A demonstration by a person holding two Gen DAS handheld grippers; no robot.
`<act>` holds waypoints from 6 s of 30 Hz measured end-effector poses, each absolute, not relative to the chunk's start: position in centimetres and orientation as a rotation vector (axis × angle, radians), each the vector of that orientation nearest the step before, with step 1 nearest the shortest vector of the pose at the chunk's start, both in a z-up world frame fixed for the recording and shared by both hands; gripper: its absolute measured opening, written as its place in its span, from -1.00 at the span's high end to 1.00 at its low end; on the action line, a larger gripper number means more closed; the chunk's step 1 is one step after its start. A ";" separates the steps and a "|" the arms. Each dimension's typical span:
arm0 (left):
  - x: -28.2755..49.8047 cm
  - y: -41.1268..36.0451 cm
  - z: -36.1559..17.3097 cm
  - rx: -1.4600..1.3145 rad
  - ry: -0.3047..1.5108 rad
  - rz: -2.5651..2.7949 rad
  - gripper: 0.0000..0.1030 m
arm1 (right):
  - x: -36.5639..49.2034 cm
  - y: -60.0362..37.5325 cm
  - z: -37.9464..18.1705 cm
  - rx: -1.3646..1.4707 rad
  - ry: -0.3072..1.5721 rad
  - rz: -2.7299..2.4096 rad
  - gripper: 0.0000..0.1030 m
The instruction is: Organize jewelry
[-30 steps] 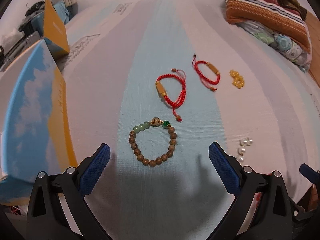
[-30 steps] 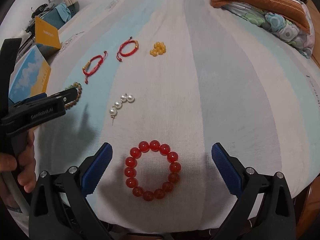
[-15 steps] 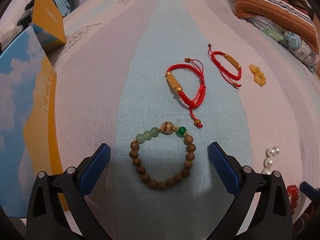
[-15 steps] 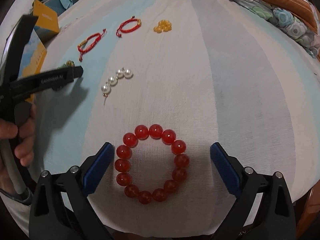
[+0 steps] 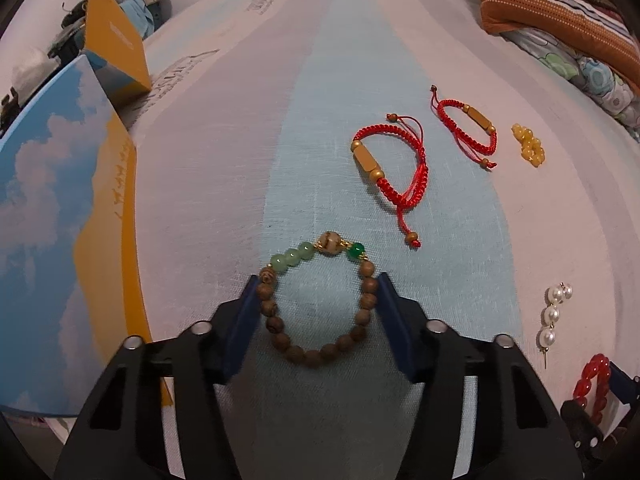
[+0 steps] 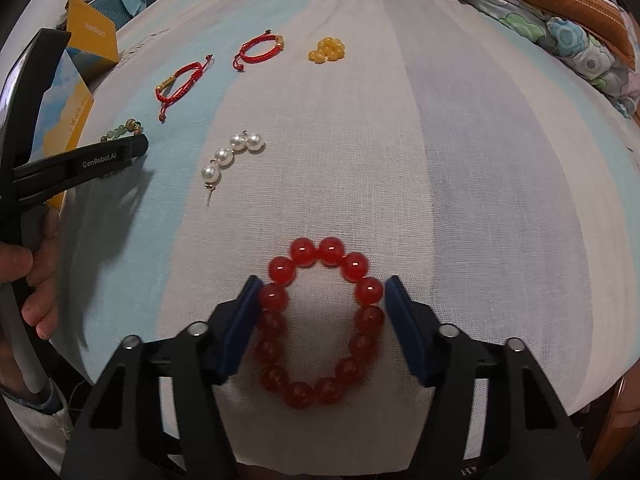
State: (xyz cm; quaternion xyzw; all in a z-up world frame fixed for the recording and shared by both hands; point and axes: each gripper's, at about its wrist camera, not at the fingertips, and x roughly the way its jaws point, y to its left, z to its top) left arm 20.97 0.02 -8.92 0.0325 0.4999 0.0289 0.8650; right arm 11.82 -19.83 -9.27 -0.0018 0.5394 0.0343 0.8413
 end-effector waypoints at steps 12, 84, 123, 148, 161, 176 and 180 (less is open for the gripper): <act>20.4 0.7 -8.3 0.027 1.037 0.038 0.85 | 11.4 -19.9 -8.9 -0.003 1.117 0.075 0.49; 14.4 4.4 4.9 0.011 0.890 0.018 0.86 | 13.2 -16.7 4.7 -0.007 0.823 0.027 0.76; 9.0 23.1 7.3 -0.111 0.879 0.261 0.85 | 13.7 5.2 12.5 -0.165 0.713 0.286 0.76; 8.9 31.3 1.3 -0.196 1.011 0.378 0.85 | 14.3 16.5 5.8 -0.243 0.836 0.427 0.76; 9.5 32.1 -0.3 -0.202 1.057 0.392 0.80 | 15.9 17.7 1.6 -0.244 0.986 0.423 0.74; 8.7 31.5 1.6 -0.183 0.997 0.420 -0.31 | 15.0 16.9 3.2 -0.203 0.959 0.465 -0.12; 8.2 30.7 3.3 -0.171 0.947 0.420 -0.47 | 14.4 15.4 4.9 -0.180 0.918 0.465 -0.36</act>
